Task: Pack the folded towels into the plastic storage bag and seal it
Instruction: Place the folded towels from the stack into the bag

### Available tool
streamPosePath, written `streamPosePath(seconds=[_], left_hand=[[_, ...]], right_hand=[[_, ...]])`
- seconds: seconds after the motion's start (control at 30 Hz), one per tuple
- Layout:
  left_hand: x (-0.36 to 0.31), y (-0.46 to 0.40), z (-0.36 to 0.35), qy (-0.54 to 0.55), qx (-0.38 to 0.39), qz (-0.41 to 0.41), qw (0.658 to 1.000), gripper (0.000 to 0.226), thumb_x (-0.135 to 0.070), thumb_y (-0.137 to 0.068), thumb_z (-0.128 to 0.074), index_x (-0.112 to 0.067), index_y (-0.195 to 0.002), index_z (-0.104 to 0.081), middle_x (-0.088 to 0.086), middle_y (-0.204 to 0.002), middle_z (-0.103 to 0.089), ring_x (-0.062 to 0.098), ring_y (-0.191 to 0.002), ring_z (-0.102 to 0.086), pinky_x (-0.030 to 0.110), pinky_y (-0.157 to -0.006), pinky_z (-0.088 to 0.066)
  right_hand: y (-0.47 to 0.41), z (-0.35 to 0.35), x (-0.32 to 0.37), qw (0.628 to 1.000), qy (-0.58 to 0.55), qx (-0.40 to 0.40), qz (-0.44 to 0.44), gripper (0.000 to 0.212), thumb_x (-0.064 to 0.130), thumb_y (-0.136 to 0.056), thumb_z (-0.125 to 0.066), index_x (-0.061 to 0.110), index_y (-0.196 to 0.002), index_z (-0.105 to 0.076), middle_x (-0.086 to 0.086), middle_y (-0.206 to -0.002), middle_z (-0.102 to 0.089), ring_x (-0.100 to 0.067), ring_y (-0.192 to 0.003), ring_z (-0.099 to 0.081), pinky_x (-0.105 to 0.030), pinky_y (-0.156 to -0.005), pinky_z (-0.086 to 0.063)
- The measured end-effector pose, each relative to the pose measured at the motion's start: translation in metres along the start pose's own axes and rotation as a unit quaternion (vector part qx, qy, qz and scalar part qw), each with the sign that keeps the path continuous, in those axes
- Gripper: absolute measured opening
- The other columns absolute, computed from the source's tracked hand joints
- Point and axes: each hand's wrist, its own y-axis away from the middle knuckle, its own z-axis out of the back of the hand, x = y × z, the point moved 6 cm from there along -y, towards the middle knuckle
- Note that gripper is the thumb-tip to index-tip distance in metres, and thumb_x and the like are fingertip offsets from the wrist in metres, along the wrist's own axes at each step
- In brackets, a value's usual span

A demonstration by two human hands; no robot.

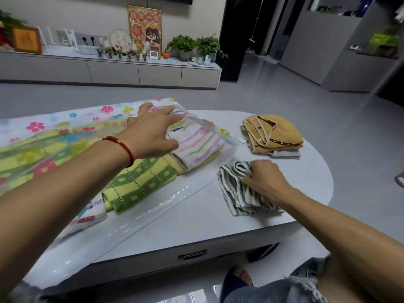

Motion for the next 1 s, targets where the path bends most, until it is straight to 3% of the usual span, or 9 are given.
streamPosePath(seconds=[0.2,0.27,0.37,0.47,0.53,0.67,0.8,0.87,1.0], left_hand=[[0.0,0.002,0.0,0.012,-0.001,0.003,1.0,0.072,-0.037,-0.083,-0.06,-0.034,-0.15,-0.033,-0.007,-0.164,-0.019,0.04,-0.148,-0.006,0.066,-0.11,-0.026],[-0.001,0.002,-0.001,0.007,0.004,-0.002,1.0,0.071,-0.038,-0.083,-0.059,-0.034,-0.149,-0.033,-0.007,-0.164,-0.02,0.04,-0.148,-0.006,0.065,-0.11,-0.026],[-0.003,0.003,-0.002,0.003,0.005,-0.006,1.0,0.07,-0.037,-0.083,-0.059,-0.035,-0.149,-0.034,-0.007,-0.163,-0.02,0.04,-0.148,-0.007,0.065,-0.11,-0.026],[-0.003,0.006,-0.001,0.01,0.006,0.0,1.0,0.07,-0.035,-0.083,-0.06,-0.037,-0.148,-0.035,-0.007,-0.164,-0.019,0.04,-0.147,-0.006,0.068,-0.108,-0.027],[-0.003,0.009,-0.002,0.006,0.009,-0.001,1.0,0.069,-0.034,-0.083,-0.06,-0.038,-0.147,-0.036,-0.006,-0.164,-0.018,0.041,-0.147,-0.006,0.068,-0.108,-0.028],[0.002,0.019,-0.004,-0.022,0.018,0.016,0.999,0.066,-0.037,-0.085,-0.06,-0.042,-0.146,-0.037,-0.001,-0.164,-0.018,0.038,-0.148,-0.006,0.071,-0.107,-0.026],[0.021,0.043,-0.003,-0.09,0.014,0.057,0.994,0.056,-0.043,-0.087,-0.056,-0.045,-0.141,-0.044,0.003,-0.163,-0.022,0.041,-0.146,-0.013,0.073,-0.105,-0.029],[0.035,0.056,-0.002,-0.131,0.029,0.09,0.987,0.053,-0.044,-0.088,-0.055,-0.044,-0.14,-0.046,0.007,-0.16,-0.028,0.043,-0.142,-0.022,0.07,-0.105,-0.032],[0.061,0.074,0.013,-0.165,0.054,0.146,0.974,0.054,-0.043,-0.088,-0.054,-0.037,-0.141,-0.048,0.001,-0.152,-0.044,0.039,-0.131,-0.038,0.065,-0.1,-0.042]], right_hand=[[-0.002,0.014,0.003,0.998,-0.06,-0.015,0.022,0.039,0.012,-0.084,-0.062,0.013,-0.055,-0.037,-0.011,-0.052,-0.036,-0.025,-0.053,-0.034,-0.033,-0.054,-0.027],[-0.004,0.015,0.002,0.994,-0.101,-0.029,0.035,0.043,0.019,-0.088,-0.064,0.013,-0.052,-0.041,-0.009,-0.049,-0.039,-0.023,-0.049,-0.037,-0.032,-0.053,-0.029],[-0.002,0.0,0.003,0.99,-0.132,0.039,0.043,0.052,0.041,-0.097,-0.061,0.01,-0.056,-0.052,0.002,-0.048,-0.047,-0.016,-0.048,-0.043,-0.033,-0.053,-0.032],[-0.008,0.003,-0.013,0.997,-0.083,0.001,-0.006,0.026,0.033,-0.095,-0.06,0.012,-0.089,-0.075,-0.01,-0.091,-0.075,-0.029,-0.085,-0.067,-0.04,-0.074,-0.056],[-0.009,-0.002,-0.034,0.993,-0.046,0.05,-0.097,0.042,0.032,-0.092,-0.061,0.014,-0.13,-0.061,-0.017,-0.13,-0.064,-0.036,-0.114,-0.061,-0.045,-0.092,-0.055],[-0.001,-0.023,-0.051,0.958,-0.156,0.177,-0.163,0.07,0.025,-0.092,-0.073,0.02,-0.148,-0.031,-0.018,-0.135,-0.059,-0.034,-0.109,-0.063,-0.04,-0.087,-0.053],[0.009,-0.018,-0.055,0.843,-0.427,0.258,-0.201,0.073,-0.003,-0.083,-0.082,0.029,-0.137,-0.045,-0.02,-0.119,-0.068,-0.035,-0.084,-0.078,-0.042,-0.064,-0.064],[0.019,-0.015,-0.047,0.793,-0.486,0.319,-0.183,0.065,-0.009,-0.086,-0.074,0.027,-0.137,-0.054,-0.023,-0.119,-0.072,-0.035,-0.085,-0.079,-0.042,-0.064,-0.065],[0.031,0.008,-0.017,0.775,-0.527,0.338,-0.081,0.047,-0.001,-0.084,-0.077,0.022,-0.124,-0.071,-0.021,-0.124,-0.073,-0.037,-0.094,-0.076,-0.042,-0.071,-0.066]])
